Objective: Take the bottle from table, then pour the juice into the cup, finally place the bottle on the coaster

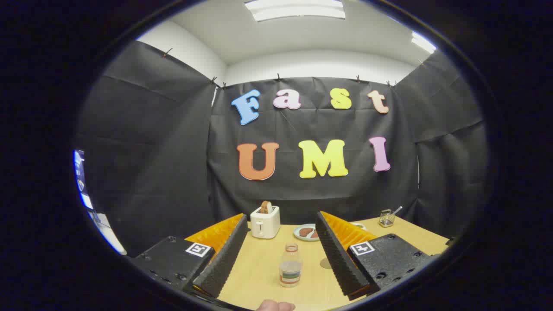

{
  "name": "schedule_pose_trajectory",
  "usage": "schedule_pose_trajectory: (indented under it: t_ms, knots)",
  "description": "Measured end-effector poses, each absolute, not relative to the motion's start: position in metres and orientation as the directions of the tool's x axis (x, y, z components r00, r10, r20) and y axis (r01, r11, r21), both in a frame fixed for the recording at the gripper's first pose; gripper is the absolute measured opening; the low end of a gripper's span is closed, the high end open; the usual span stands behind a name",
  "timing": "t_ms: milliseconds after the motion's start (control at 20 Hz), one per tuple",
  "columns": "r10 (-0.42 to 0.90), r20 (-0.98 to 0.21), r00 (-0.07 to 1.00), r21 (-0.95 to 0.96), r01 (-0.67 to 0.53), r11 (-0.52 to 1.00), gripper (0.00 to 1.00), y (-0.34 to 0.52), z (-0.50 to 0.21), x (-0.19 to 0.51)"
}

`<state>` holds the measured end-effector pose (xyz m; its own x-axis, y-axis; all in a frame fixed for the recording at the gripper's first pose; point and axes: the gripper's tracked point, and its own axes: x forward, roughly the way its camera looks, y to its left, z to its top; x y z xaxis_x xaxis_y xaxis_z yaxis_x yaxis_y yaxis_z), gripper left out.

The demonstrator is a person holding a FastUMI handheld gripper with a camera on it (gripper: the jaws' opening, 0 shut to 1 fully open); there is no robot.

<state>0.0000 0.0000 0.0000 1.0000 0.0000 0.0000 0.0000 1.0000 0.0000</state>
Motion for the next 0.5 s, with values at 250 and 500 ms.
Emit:
schedule_pose_trajectory:
  t_ms: [250, 500]
  knots:
    - [-0.002, -0.036, 0.999, 0.001, 0.002, 1.000, 1.00, -0.010, -0.002, -0.008]
    - [-0.030, -0.043, 0.999, 0.032, 0.031, 0.999, 1.00, -0.029, 0.002, -0.013]
